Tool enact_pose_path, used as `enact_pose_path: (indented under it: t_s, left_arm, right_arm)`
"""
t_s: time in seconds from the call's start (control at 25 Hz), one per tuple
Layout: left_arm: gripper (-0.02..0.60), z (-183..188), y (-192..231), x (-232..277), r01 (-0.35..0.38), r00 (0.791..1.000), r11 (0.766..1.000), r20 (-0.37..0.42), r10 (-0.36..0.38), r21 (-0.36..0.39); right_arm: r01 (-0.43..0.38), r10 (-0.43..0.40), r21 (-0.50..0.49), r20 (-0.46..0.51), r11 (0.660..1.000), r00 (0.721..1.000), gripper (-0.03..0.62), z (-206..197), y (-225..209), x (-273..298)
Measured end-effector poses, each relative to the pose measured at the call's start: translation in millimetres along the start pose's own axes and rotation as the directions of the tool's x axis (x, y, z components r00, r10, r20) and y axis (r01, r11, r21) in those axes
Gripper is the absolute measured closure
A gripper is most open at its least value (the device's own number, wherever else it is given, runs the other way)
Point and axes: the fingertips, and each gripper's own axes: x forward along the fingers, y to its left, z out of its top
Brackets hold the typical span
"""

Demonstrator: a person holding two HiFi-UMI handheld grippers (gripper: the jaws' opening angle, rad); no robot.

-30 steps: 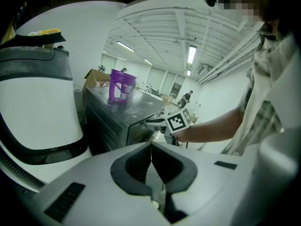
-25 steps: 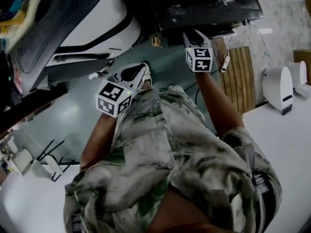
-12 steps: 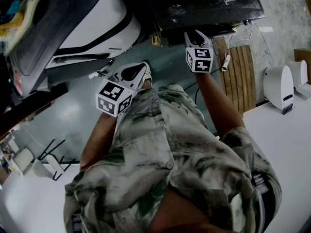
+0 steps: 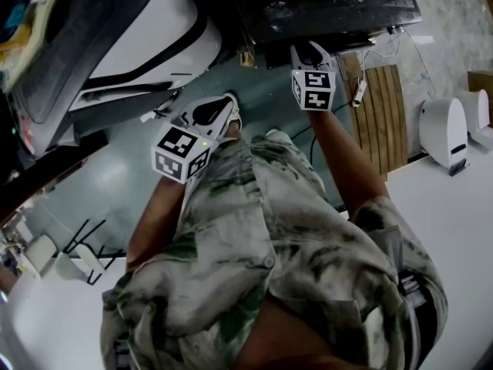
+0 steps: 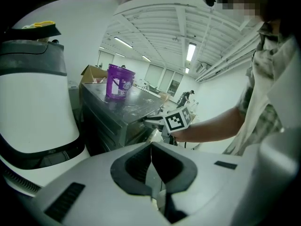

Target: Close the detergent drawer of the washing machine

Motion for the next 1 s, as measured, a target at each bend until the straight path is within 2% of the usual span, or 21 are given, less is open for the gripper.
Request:
enact_pose_path:
  t_s: [0.44,0.6,1.0]
  left_arm:
    - [0.557,-4.7,-15.5,-4.1,-0.002,1.000,1.000,-0.002,0.002,0.019]
    - [0.557,-10.7,-26.6,-6.2,-0.006,1.000,1.000,-0.004,0.007,0.022]
    - [0.557,-23.2,-61.0,-10.8,-0.001,1.000,0.999,0.007,0.001,0.042]
  right_arm:
    - [-0.032,0.032,0.003,0.023,0.999,0.999,0.480,-1.5,-1.7,-5.6]
    - [-0.044,0.044,0.007,0.019,0.999,0.999,0.516,-6.0,-2.8,-10.8]
    - [-0.097,0.097,-0.012,-0.003,0.995,0.995,0.549,-29.4,6.3,-55.9]
